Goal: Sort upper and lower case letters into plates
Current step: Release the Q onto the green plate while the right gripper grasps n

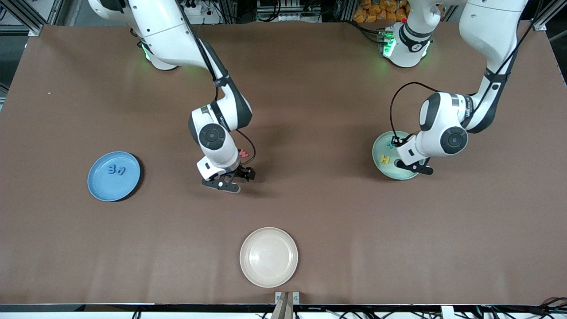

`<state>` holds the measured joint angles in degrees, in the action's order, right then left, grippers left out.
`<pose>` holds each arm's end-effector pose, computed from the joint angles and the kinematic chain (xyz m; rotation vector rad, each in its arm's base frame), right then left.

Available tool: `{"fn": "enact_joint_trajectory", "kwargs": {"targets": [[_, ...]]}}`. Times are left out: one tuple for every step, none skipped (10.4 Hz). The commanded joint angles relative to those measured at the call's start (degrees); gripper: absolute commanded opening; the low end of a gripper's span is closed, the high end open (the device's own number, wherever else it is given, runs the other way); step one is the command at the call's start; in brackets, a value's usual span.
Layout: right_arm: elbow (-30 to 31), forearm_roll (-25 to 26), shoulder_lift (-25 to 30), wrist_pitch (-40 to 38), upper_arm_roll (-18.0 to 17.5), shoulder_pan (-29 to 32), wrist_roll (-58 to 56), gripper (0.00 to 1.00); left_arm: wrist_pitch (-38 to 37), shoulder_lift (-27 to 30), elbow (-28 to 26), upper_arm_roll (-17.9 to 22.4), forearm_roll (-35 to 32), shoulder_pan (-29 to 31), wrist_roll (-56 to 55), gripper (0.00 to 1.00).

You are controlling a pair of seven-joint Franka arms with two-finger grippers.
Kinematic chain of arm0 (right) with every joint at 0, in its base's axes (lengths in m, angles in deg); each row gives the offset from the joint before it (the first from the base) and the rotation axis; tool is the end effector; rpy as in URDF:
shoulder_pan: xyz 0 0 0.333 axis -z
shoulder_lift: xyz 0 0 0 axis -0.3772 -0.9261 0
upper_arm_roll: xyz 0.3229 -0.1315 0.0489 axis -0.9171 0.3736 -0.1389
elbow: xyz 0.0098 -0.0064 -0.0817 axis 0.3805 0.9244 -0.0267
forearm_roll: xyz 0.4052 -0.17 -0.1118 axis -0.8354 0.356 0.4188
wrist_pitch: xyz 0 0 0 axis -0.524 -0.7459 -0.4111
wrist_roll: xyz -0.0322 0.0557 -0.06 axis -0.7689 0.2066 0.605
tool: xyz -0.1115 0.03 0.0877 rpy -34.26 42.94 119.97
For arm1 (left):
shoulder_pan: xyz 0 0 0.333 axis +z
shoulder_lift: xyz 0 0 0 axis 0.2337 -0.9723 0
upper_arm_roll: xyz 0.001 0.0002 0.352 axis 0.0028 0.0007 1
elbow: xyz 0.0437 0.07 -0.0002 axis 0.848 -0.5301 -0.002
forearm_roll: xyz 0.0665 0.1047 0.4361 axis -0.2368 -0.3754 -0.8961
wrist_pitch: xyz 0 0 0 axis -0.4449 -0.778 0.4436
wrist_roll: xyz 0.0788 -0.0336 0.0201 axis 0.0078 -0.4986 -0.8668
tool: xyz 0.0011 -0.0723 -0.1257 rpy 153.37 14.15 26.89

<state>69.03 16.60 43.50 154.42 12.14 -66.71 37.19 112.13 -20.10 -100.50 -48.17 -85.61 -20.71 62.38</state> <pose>0.6148 0.3816 0.1335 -3.1194 0.3401 -0.0416 0.5366 -0.1080 0.1404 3.0361 -0.3966 -0.5157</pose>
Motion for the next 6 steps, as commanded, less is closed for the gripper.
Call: {"fn": "enact_joint_trajectory", "kwargs": {"targets": [[-1.0, -0.1, -0.6, -0.5, 0.6, -1.0, 0.0, 1.00, 0.9, 2.4, -1.7, -0.5, -1.1, 0.8, 0.9, 1.00], [-1.0, 0.0, -0.8, -0.4, 0.6, -1.7, 0.0, 1.00, 0.8, 2.4, -1.6, -0.5, -1.1, 0.7, 0.7, 1.00], [-1.0, 0.0, -0.8, -0.4, 0.6, -2.1, 0.0, 1.00, 0.4, 2.6, -1.3, -0.6, -1.1, 0.6, 0.3, 1.00], [-1.0, -0.2, -0.9, -0.4, 0.6, -2.9, 0.1, 1.00, -0.6, 2.7, -0.6, -0.6, -0.6, 0.2, 0.1, 1.00], [-0.9, -0.2, -1.2, -0.5, 0.6, -3.4, 1.1, 1.00, -2.4, 2.5, 1.1, -0.9, -0.4, -0.2, -1.1, 1.00], [-0.9, -0.2, -1.4, -0.5, 0.6, -3.8, 2.8, 1.00, -3.7, 2.2, 3.2, -1.1, -0.2, -1.9, -4.8, 1.00]]}}
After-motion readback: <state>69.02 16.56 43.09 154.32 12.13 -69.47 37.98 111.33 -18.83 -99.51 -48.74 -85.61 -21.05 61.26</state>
